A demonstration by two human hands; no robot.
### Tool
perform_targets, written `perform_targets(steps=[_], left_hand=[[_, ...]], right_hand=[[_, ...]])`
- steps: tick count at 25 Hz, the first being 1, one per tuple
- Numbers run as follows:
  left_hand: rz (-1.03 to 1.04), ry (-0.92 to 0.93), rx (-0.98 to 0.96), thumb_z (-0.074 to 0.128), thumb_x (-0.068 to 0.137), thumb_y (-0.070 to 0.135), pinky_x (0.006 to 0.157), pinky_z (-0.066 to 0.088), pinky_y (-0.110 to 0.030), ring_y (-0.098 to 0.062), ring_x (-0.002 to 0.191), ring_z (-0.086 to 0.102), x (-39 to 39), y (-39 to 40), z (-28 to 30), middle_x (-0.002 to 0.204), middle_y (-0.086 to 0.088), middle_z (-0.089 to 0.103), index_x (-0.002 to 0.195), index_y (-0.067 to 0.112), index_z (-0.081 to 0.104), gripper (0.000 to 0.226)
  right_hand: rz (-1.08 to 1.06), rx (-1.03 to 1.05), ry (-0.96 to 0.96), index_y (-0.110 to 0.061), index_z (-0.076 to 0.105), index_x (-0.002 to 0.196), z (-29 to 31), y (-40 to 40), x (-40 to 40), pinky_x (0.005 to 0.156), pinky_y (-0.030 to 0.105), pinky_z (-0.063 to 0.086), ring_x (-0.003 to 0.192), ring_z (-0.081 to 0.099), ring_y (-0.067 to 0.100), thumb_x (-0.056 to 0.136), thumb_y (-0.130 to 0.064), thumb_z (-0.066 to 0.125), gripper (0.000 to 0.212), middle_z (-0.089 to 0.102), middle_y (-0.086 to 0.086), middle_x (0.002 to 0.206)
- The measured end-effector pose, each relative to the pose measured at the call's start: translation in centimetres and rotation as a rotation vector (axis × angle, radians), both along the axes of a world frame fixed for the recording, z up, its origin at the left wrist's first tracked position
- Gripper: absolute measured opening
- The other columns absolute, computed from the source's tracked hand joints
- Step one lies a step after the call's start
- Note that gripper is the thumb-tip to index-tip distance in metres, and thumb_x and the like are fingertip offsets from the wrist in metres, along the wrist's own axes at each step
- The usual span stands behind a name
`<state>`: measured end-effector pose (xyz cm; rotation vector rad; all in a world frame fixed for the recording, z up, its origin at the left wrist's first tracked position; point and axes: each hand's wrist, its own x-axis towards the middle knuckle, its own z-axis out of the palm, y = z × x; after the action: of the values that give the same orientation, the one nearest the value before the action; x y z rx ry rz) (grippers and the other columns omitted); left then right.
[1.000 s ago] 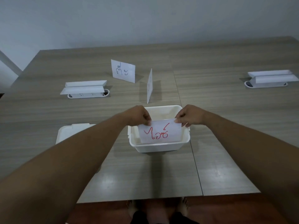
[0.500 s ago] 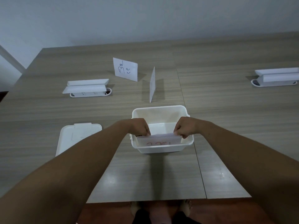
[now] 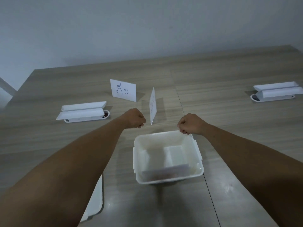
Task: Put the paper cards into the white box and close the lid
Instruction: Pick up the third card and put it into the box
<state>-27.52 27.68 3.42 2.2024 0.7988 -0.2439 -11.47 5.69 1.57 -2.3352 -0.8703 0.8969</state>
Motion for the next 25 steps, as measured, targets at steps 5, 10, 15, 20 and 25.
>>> perform_targets(steps=[5, 10, 15, 20, 25], left_hand=[[-0.009, -0.031, 0.159, 0.054, 0.088, 0.019, 0.072, 0.050, -0.030, -0.020, 0.076, 0.064, 5.2, 4.5, 0.4, 0.095, -0.018, 0.075, 0.090, -0.003, 0.072, 0.029], [-0.052, -0.002, 0.242, 0.051, 0.094, 0.022, 0.096, 0.045, -0.032, -0.027, 0.118, 0.061, 7.1, 6.5, -0.9, 0.125, -0.011, 0.067, 0.123, 0.006, 0.065, 0.035], [-0.070, 0.040, 0.255, 0.054, 0.096, 0.024, 0.112, 0.035, -0.032, -0.025, 0.135, 0.048, 6.3, 7.6, -2.7, 0.146, -0.010, 0.051, 0.145, 0.010, 0.045, 0.051], [-0.135, 0.057, 0.388, 0.055, 0.096, 0.025, 0.119, 0.022, -0.036, -0.026, 0.148, 0.027, 6.2, 8.6, -2.6, 0.160, -0.010, 0.027, 0.153, 0.013, 0.027, 0.064], [-0.130, -0.071, 0.505, 0.069, 0.087, 0.029, 0.116, 0.029, -0.041, -0.028, 0.145, 0.032, 6.3, 7.8, -0.1, 0.158, -0.008, 0.033, 0.149, 0.019, 0.037, 0.070]], right_hand=[[-0.091, 0.036, -0.106, 0.000, 0.074, 0.085, -0.7, 5.4, 2.5, 0.070, 0.032, 0.053, 0.075, 0.065, 0.026, 0.081, -0.013, 0.053, 0.025, 0.072, 0.013, 0.077], [-0.164, 0.018, -0.065, -0.006, 0.062, 0.075, -3.2, 12.3, 2.9, 0.060, 0.031, 0.045, 0.075, 0.059, 0.026, 0.083, -0.035, 0.060, 0.030, 0.062, 0.011, 0.080], [-0.239, -0.018, -0.027, -0.004, 0.062, 0.091, -6.7, 16.3, 2.3, 0.055, 0.023, 0.037, 0.085, 0.063, 0.028, 0.089, -0.027, 0.056, 0.024, 0.066, 0.010, 0.094], [-0.248, 0.026, -0.221, 0.004, 0.069, 0.102, -6.2, 14.7, 2.9, 0.065, 0.025, 0.045, 0.102, 0.065, 0.036, 0.085, -0.001, 0.052, 0.025, 0.071, 0.020, 0.109], [0.070, 0.272, -0.360, -0.004, 0.073, 0.103, -2.9, 10.3, 5.1, 0.077, 0.027, 0.048, 0.095, 0.068, 0.030, 0.091, -0.001, 0.051, 0.025, 0.075, 0.013, 0.102]])
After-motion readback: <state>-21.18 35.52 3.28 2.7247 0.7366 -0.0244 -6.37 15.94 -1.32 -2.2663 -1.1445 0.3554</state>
